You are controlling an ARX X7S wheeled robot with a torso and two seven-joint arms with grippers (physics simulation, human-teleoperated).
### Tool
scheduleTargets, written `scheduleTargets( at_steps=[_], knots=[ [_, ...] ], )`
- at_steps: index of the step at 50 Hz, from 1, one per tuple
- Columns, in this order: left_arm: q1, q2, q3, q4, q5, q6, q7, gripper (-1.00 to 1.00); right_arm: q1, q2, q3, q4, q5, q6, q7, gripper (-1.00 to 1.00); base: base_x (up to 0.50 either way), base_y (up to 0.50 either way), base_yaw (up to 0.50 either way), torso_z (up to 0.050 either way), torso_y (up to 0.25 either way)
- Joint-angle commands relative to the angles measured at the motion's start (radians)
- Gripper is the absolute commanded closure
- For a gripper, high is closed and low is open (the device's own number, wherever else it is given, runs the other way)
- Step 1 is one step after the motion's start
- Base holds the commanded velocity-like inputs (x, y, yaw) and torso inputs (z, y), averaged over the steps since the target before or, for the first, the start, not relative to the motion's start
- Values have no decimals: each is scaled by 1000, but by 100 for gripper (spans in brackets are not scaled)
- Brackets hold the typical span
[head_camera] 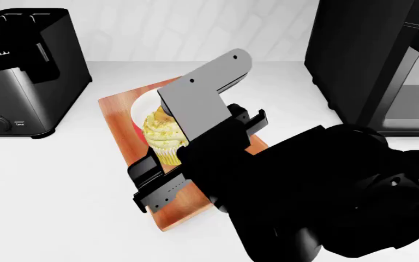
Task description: Pick up the bowl with cake and place it on the tray. Pick up the cupcake and place it on the tray.
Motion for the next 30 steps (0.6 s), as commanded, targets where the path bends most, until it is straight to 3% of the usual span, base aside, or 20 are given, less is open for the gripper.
scheduleTargets(
  at_steps=[1,30],
  knots=[
    [-1,-2,4,-1,1,2,2,-100,-17,-17,-16,13,-28,20,-19,100,0,0,0,0,0],
    [-9,-8,14,-2,3,2,1,-100,-72,-44,-58,49,-79,20,-57,100,0,0,0,0,0]
  ],
)
